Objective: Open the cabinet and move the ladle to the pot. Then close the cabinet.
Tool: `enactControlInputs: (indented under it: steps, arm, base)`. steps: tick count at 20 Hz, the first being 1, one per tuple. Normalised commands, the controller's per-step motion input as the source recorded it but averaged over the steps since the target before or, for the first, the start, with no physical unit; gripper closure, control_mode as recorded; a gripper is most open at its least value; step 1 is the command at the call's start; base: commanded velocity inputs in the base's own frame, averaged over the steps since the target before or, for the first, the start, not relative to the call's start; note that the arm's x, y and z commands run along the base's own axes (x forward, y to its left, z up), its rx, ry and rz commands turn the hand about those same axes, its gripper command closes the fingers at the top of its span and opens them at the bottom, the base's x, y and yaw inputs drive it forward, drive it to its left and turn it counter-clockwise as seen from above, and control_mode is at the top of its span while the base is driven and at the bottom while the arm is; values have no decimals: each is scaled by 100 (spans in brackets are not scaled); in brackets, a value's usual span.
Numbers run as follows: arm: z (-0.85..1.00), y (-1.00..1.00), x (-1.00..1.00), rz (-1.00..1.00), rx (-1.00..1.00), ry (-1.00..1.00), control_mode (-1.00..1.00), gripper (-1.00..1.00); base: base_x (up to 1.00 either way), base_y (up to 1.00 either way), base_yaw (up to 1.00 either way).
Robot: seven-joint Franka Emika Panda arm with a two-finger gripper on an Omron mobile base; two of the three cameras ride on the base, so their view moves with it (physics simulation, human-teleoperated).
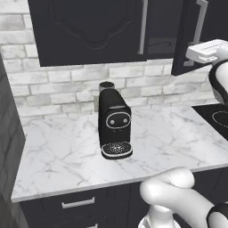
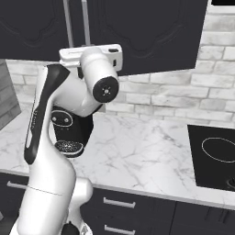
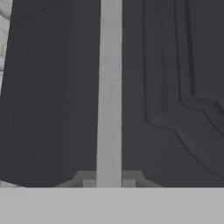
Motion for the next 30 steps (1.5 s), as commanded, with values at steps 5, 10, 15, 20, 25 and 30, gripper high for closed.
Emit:
enactControlInputs:
  steps: [5, 10, 15, 20, 25, 30]
  arm:
    - [-6, -25, -56, 4, 0, 4, -100, -100]
    - [0, -5, -82, -3, 0, -7, -100, -100]
    - [7, -2, -98, -10, 0, -13, -100, -100]
    - [3, 35, -62, -25, -17, -5, -100, -100]
    - [0, 72, -2, -26, -40, 7, -100, -100]
    - [0, 60, 29, -23, -36, 26, -100, -100]
  base:
    - [0, 0, 0]
    - [0, 0, 0]
    - [0, 0, 0]
    - [0, 0, 0]
    - [0, 0, 0]
    - [0, 0, 0]
